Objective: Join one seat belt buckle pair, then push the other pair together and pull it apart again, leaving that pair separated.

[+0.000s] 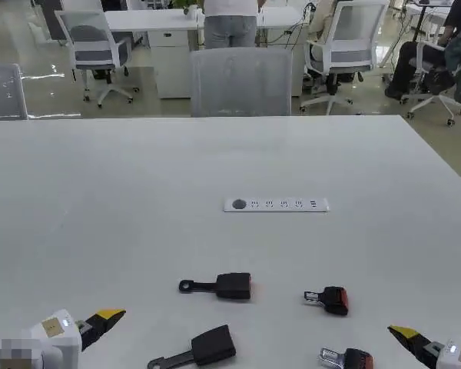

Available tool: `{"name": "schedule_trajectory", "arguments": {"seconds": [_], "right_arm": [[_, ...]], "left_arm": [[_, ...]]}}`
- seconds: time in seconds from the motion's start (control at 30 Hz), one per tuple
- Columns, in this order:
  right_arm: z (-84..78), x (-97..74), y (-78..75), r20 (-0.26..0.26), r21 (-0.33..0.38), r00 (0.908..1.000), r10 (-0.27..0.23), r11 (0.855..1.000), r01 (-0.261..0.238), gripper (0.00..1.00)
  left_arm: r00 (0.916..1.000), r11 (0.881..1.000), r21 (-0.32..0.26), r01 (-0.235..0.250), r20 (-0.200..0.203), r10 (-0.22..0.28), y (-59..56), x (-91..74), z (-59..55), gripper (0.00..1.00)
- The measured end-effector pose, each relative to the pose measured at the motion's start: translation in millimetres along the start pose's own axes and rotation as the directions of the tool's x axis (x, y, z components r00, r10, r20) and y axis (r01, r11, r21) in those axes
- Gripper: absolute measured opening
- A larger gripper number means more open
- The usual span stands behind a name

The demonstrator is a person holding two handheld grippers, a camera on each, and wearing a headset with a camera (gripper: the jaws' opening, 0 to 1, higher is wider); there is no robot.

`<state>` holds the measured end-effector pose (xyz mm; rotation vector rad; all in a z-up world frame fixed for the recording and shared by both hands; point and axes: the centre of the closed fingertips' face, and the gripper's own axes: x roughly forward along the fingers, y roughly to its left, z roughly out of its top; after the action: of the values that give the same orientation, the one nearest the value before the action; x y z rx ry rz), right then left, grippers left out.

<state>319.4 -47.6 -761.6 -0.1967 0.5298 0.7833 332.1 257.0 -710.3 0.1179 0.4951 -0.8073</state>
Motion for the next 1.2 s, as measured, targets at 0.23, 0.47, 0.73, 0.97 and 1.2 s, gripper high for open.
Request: {"name": "schedule_trajectory", "arguments": {"seconds": [0.23,0.47,0.73,0.97,1.2], "right_arm": [[-0.3,-0.6,1.1,-0.004,-0.003,1.0000,0.001,1.000,-0.001,0.97],[-1.3,-2.1,0.2,-0.007,0.001,1.0000,-0.004,1.000,0.004,0.97],[-4.6,-2.4,1.3,-0.013,0.004,0.9999,0.003,1.000,-0.003,0.97],[-4.7,-2.8,1.5,-0.014,0.006,0.9999,0.001,1.000,-0.001,0.97],[-4.5,-4.2,0.2,-0.013,0.011,0.9999,0.000,1.000,0.000,0.97]], "left_arm": [[1.0000,1.000,0.002,-0.001,0.002,0.001,0.0,-0.6,0.9,1.00],[1.0000,1.000,0.008,-0.003,0.000,0.003,-0.7,-1.8,0.2,1.00],[1.0000,1.000,0.005,-0.002,0.000,0.002,-1.3,-1.6,-1.2,1.00],[1.0000,1.000,0.007,-0.003,0.002,0.003,-2.5,-0.7,-0.4,1.00],[1.0000,1.000,0.006,-0.004,0.002,0.004,-2.7,-1.1,-1.2,1.00]]}}
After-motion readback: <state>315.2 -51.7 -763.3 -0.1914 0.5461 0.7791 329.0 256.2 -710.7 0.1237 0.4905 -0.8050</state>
